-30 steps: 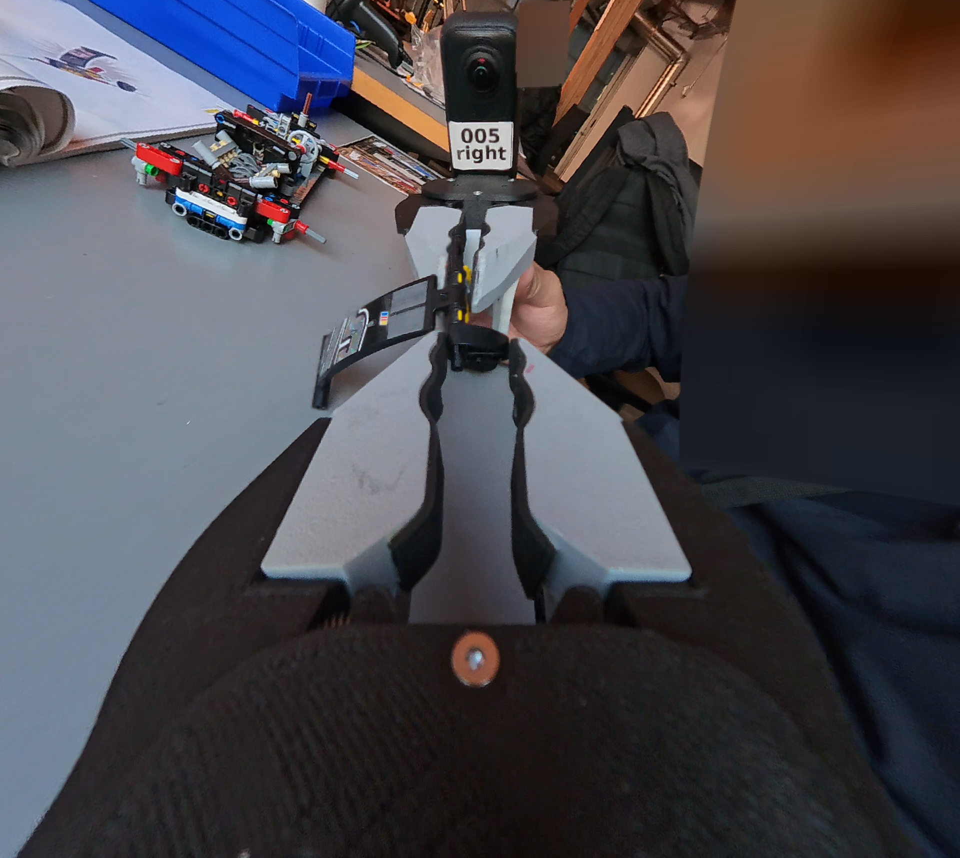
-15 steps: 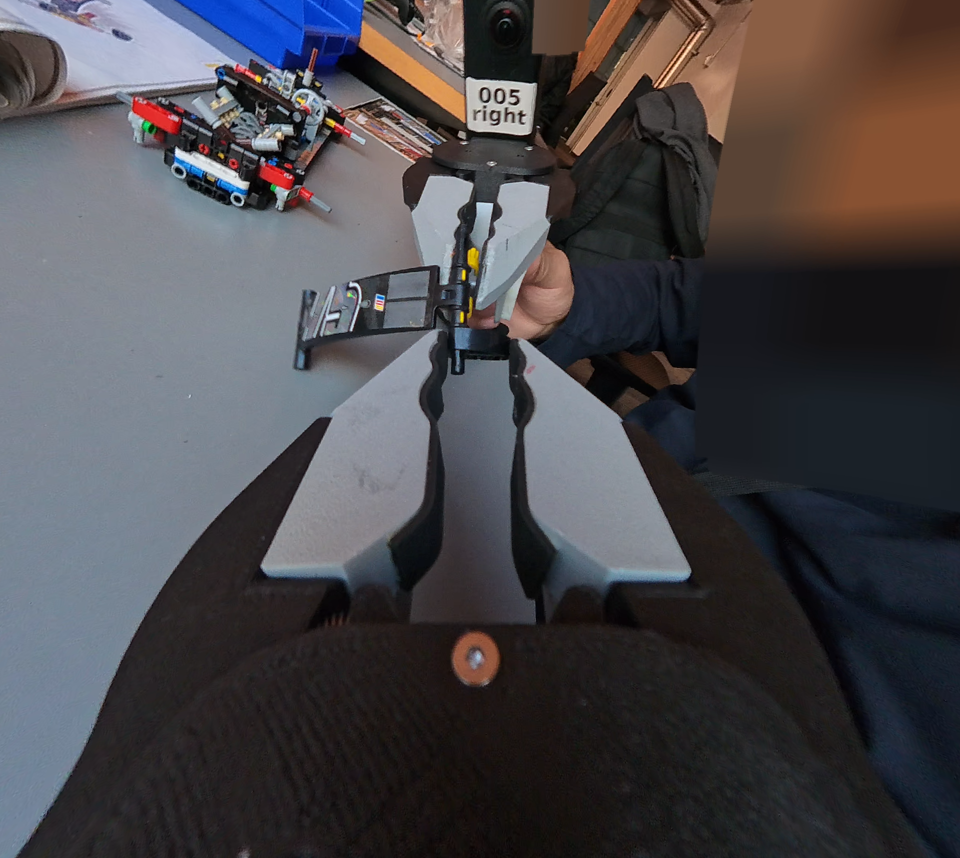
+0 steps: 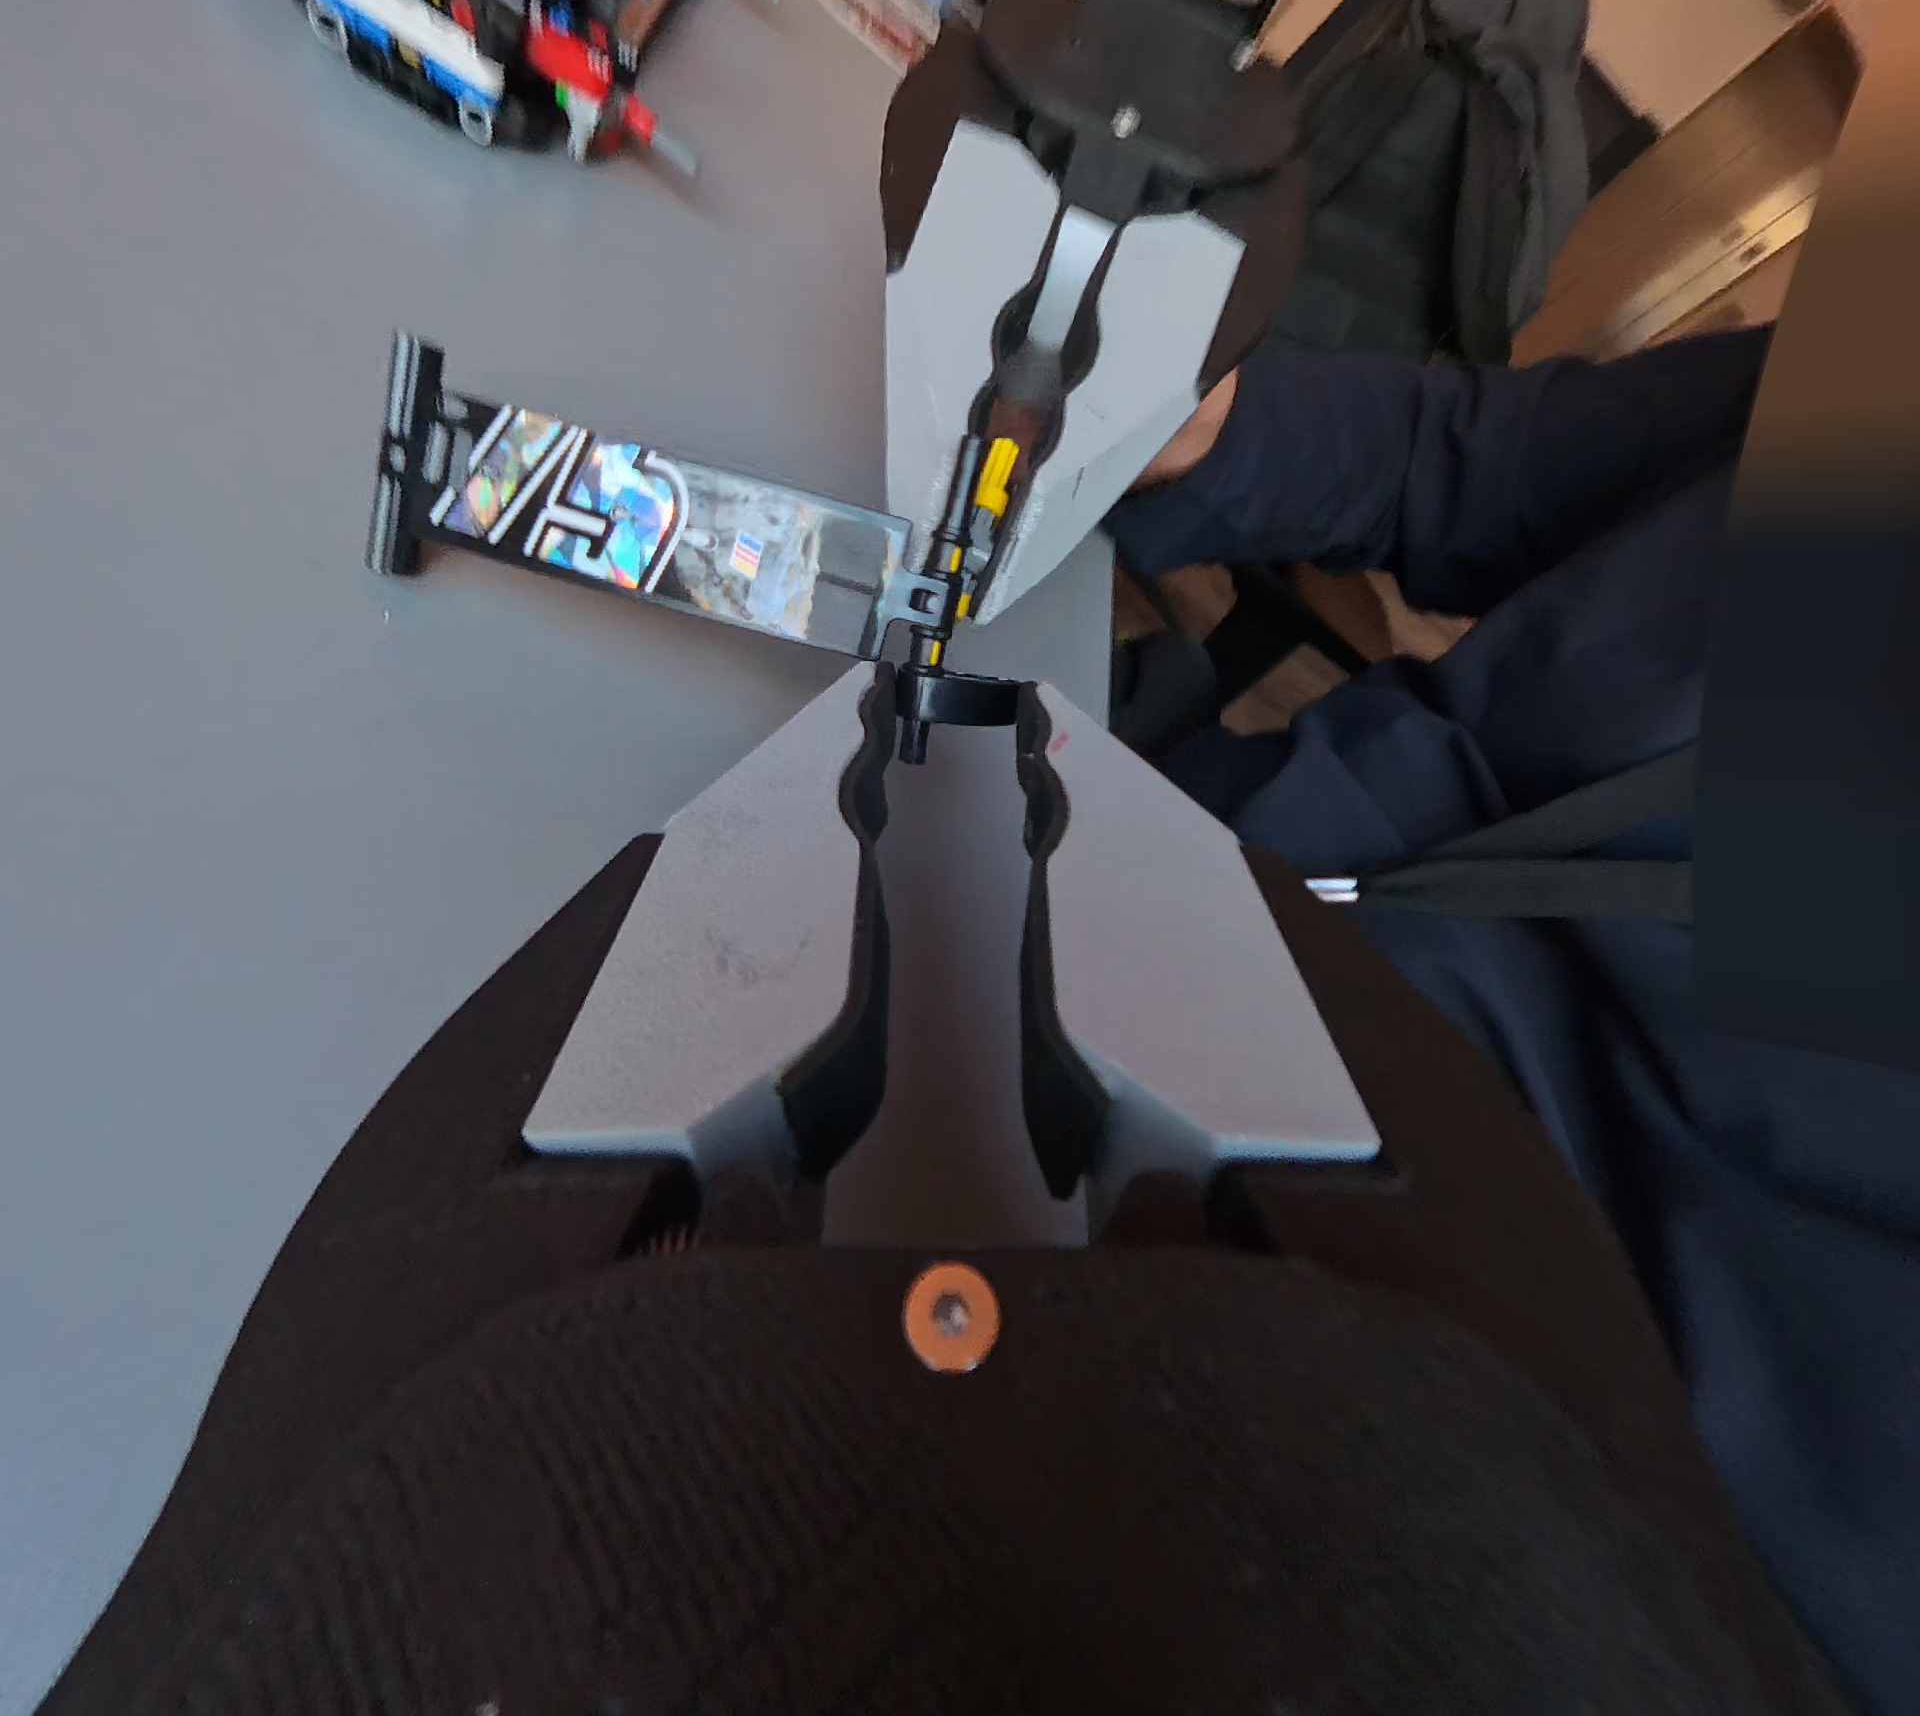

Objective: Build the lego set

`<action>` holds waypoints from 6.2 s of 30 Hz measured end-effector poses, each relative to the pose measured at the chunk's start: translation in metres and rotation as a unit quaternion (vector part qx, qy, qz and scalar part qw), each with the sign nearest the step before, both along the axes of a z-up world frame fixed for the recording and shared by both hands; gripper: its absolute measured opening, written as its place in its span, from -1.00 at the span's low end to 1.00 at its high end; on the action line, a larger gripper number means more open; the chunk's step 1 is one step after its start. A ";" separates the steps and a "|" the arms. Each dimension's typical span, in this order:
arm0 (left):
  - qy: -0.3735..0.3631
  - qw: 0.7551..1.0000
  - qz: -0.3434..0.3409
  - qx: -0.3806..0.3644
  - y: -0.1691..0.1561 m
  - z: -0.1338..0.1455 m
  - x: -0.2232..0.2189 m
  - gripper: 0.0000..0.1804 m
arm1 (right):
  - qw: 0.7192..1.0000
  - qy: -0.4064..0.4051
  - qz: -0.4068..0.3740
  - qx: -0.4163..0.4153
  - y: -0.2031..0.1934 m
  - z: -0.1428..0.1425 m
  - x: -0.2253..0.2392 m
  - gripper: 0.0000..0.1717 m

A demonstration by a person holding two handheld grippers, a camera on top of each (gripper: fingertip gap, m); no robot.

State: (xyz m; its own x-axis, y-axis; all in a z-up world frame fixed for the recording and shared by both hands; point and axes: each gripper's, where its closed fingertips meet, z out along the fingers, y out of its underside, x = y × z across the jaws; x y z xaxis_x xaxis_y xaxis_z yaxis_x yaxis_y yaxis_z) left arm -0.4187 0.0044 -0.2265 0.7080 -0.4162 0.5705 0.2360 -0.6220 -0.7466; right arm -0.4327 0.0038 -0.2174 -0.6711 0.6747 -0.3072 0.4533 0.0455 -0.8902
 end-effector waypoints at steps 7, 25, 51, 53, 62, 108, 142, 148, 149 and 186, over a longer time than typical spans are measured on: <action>0.030 0.998 -0.012 -0.057 -0.001 -0.020 0.003 -0.78 | 0.996 -0.019 0.047 0.071 -0.002 -0.019 0.004 -0.94; 0.122 0.989 -0.007 -0.088 -0.004 -0.041 0.004 -0.78 | 0.975 0.031 0.064 0.209 -0.004 -0.039 0.007 -0.92; 0.132 0.988 -0.003 -0.082 -0.001 -0.041 -0.003 -0.78 | 0.973 0.043 0.086 0.208 -0.003 -0.037 -0.002 -0.93; 0.122 0.989 -0.008 -0.083 -0.001 -0.040 -0.002 -0.78 | 0.974 0.041 0.087 0.204 -0.002 -0.037 -0.002 -0.93; 0.132 0.988 -0.009 -0.077 -0.001 -0.040 -0.001 -0.78 | 0.966 0.034 0.096 0.238 0.001 -0.046 0.001 -0.92; -0.041 0.986 -0.100 -0.131 -0.008 -0.030 0.011 -0.81 | 0.984 -0.038 0.127 0.121 0.003 -0.034 0.021 -0.92; -0.127 0.977 -0.135 -0.105 -0.013 -0.009 0.015 -0.82 | 0.990 0.012 0.141 0.009 0.005 0.000 0.024 -0.79; -0.123 0.981 -0.126 -0.087 -0.013 -0.006 0.013 -0.82 | 0.989 0.008 0.142 0.042 0.001 -0.008 0.025 -0.79; -0.126 0.980 -0.126 -0.084 -0.013 -0.004 0.013 -0.81 | 0.989 0.008 0.143 0.042 0.001 -0.008 0.025 -0.79; -0.181 0.978 -0.086 -0.058 -0.001 0.008 -0.005 -0.82 | 0.995 -0.009 0.091 -0.043 0.019 0.007 0.009 -0.77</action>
State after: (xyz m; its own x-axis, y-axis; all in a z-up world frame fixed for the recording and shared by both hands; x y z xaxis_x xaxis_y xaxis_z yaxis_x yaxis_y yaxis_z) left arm -0.4235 0.0030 -0.2181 0.3754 -0.4284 0.8219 0.3563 -0.7519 -0.5547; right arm -0.4241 0.0228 -0.2108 -0.7735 0.5136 -0.3713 0.4598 0.0516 -0.8865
